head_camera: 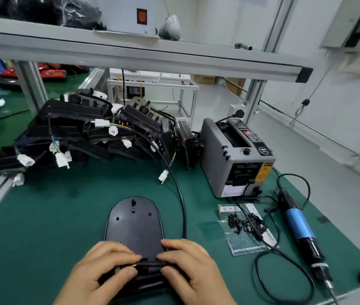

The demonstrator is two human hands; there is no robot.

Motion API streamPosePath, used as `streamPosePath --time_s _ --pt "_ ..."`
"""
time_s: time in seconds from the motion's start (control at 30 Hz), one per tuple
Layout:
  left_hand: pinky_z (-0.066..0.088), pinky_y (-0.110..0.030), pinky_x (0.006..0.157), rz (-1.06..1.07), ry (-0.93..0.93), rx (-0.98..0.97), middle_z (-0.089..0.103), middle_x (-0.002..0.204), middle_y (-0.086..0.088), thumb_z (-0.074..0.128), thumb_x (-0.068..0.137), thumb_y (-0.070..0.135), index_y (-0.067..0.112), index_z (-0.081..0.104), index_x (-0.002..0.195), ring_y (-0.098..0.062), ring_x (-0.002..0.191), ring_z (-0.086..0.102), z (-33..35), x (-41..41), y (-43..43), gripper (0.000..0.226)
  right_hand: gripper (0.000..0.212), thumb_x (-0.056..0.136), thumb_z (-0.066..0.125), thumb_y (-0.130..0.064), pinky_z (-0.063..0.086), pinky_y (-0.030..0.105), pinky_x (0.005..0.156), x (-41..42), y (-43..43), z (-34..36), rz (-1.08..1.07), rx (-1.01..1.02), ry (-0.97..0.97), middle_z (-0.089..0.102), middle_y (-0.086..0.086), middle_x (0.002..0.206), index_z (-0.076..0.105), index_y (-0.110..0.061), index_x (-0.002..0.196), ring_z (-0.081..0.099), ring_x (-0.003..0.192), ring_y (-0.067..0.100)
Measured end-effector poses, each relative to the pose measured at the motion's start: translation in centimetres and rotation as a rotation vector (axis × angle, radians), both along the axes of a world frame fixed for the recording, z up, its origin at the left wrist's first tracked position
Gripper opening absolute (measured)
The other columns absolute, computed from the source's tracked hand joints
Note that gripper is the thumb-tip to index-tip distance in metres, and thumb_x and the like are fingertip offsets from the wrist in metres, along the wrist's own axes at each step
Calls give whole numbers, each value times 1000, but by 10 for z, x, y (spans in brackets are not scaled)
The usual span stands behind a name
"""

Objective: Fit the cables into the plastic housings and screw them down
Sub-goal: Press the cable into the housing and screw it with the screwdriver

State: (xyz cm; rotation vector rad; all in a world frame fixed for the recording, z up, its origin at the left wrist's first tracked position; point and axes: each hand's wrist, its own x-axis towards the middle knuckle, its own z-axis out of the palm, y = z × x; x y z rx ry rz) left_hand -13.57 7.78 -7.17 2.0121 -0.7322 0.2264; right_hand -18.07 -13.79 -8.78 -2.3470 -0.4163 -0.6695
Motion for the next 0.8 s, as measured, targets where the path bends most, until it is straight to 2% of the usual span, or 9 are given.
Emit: streamPosePath --time_s 0.1,0.17,0.23,0.3,0.37,0.43,0.53,0.7,0.8 --pt "45 -12 77 17 9 -8 67 88 17 61 72 47 43 73 90 -1 88 62 -1 -3 -1 22 23 87 61 -39 44 23 97 -3 -3 0 31 69 95 62 -18 121 71 -28 105 56 111 -1" --pt "44 -9 78 17 26 -9 67 89 17 60 72 49 45 73 91 -1 89 62 0 -4 -2 23 23 88 59 -35 44 23 96 -4 -15 3 6 117 144 62 -17 117 69 -26 107 57 110 1" --pt "43 -9 80 7 36 2 67 90 19 59 72 51 47 72 91 1 91 61 1 -3 -2 24 14 86 62 -24 47 25 87 -4 -37 7 -147 55 94 64 -10 101 70 -19 97 61 97 7" --pt "42 -8 83 7 35 16 67 91 21 58 72 51 49 71 93 4 93 60 1 -2 -2 24 7 79 70 -14 47 30 78 -4 -71 13 -420 -101 101 64 -5 88 70 -17 86 60 86 18" --pt "42 -9 82 10 31 22 67 91 20 58 72 50 47 71 93 3 93 60 0 -2 -2 25 9 76 75 -11 48 38 72 -5 -104 18 -657 -268 211 63 -1 83 72 -16 82 58 83 26" --pt "42 -10 81 6 36 16 68 90 17 59 71 49 45 72 93 0 92 60 1 -2 -2 25 8 80 71 -17 47 39 74 -7 -126 21 -757 -388 351 62 -1 87 74 -18 87 55 86 26" --pt "43 -10 79 -4 47 7 68 89 16 59 71 50 43 73 90 -1 91 61 2 -3 -2 25 11 82 70 -25 44 35 74 -5 -137 19 -751 -499 399 60 -1 89 74 -22 92 52 87 24" --pt "42 -8 79 5 52 -18 69 87 16 60 70 49 42 74 88 -1 90 61 5 -5 -3 24 22 56 90 -17 44 36 50 2 -137 20 -686 -632 281 55 2 70 73 -17 71 53 64 27" --pt "42 -7 78 11 54 -8 68 87 15 67 69 40 44 74 87 -1 88 61 4 -5 -3 19 14 71 79 -28 43 35 60 5 -137 17 -698 -742 317 56 -2 81 73 -24 83 53 76 24"
